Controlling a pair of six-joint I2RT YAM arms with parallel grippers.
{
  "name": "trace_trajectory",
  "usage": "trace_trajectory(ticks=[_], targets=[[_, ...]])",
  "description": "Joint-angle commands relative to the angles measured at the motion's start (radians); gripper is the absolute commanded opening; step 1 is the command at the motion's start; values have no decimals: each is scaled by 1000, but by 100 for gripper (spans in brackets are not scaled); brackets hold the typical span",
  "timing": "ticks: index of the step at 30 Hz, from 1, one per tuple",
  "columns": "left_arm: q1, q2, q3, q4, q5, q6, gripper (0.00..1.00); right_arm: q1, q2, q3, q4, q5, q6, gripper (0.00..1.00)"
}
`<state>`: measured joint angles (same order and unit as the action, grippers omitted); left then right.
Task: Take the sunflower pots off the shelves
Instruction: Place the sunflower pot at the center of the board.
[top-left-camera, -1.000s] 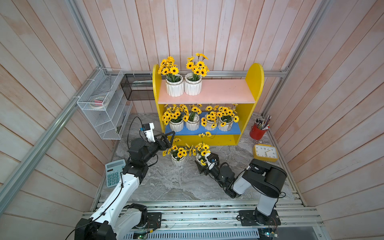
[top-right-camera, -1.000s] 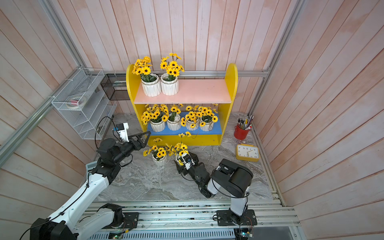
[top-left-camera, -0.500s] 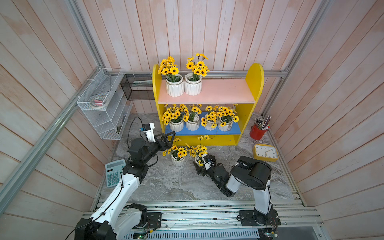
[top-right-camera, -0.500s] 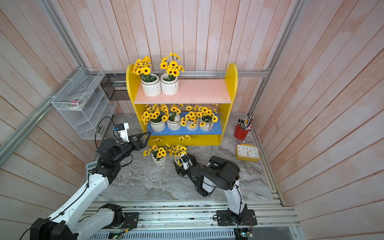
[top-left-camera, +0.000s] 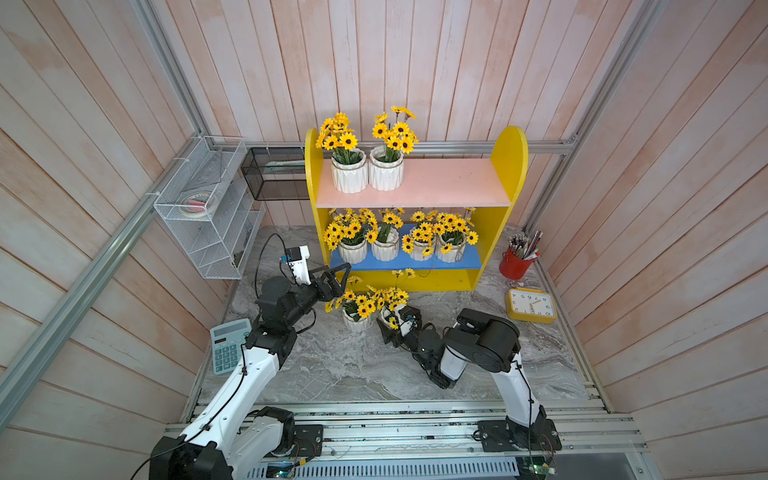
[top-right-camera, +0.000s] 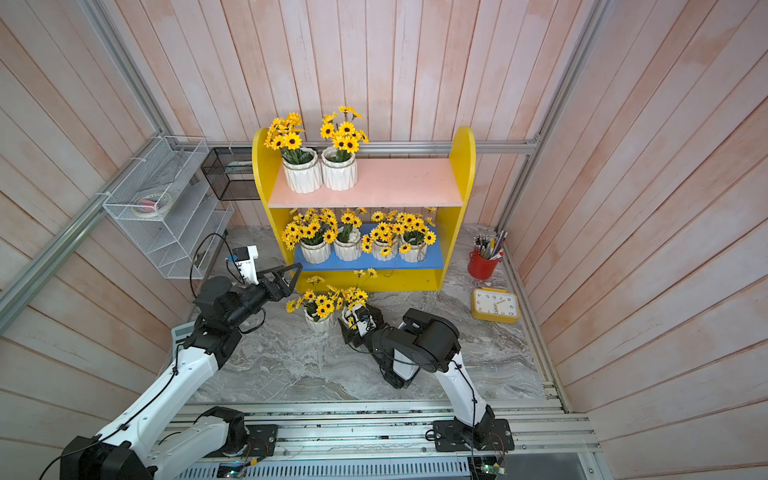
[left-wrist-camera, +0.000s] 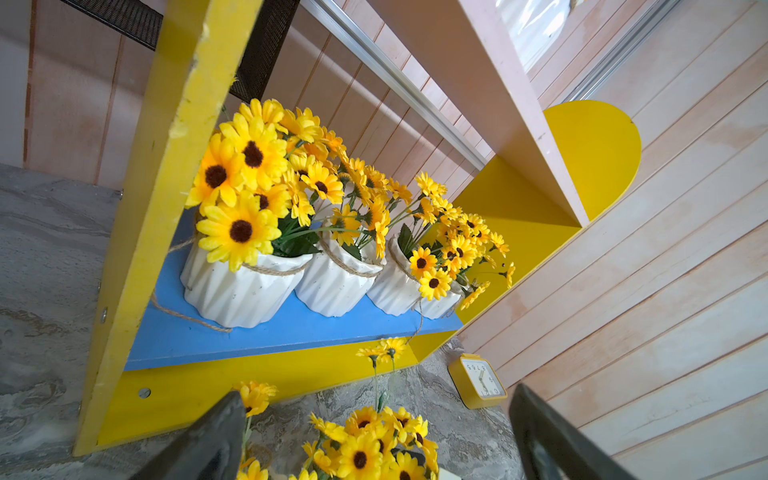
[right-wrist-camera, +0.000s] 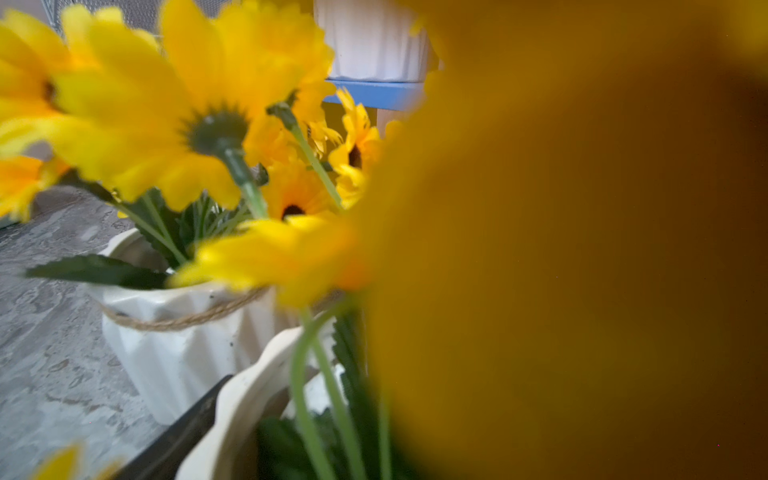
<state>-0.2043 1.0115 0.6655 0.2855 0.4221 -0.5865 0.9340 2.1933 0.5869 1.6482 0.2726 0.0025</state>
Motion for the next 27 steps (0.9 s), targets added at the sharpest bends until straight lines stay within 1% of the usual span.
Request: trace_trajectory(ticks=[1, 3, 8, 9, 10, 11, 15, 27], targets=[[-3, -11, -10, 26, 14, 20, 100, 15, 47, 24, 160, 15, 21, 0], [-4, -11, -10, 26, 14, 22, 100, 15, 64, 37, 160, 17, 20, 0], [-4, -11, -9, 26, 14, 25, 100, 14, 82, 51, 161, 85, 22, 0], [-4, -10, -9, 26, 15, 25, 100, 14, 77, 45, 161, 83, 22, 13], [-3, -9, -7, 26, 15, 25, 100, 14, 70, 40, 159, 75, 28, 31], [-4, -10, -7, 25, 16, 25, 100, 14, 65, 37, 160, 66, 32, 45], [-4, -10, -5, 26, 20, 25, 100, 35, 44, 31, 159, 46, 1, 98], [-4, -18, -1, 27, 47, 21, 100, 39, -41, -59, 157, 18, 26, 98]])
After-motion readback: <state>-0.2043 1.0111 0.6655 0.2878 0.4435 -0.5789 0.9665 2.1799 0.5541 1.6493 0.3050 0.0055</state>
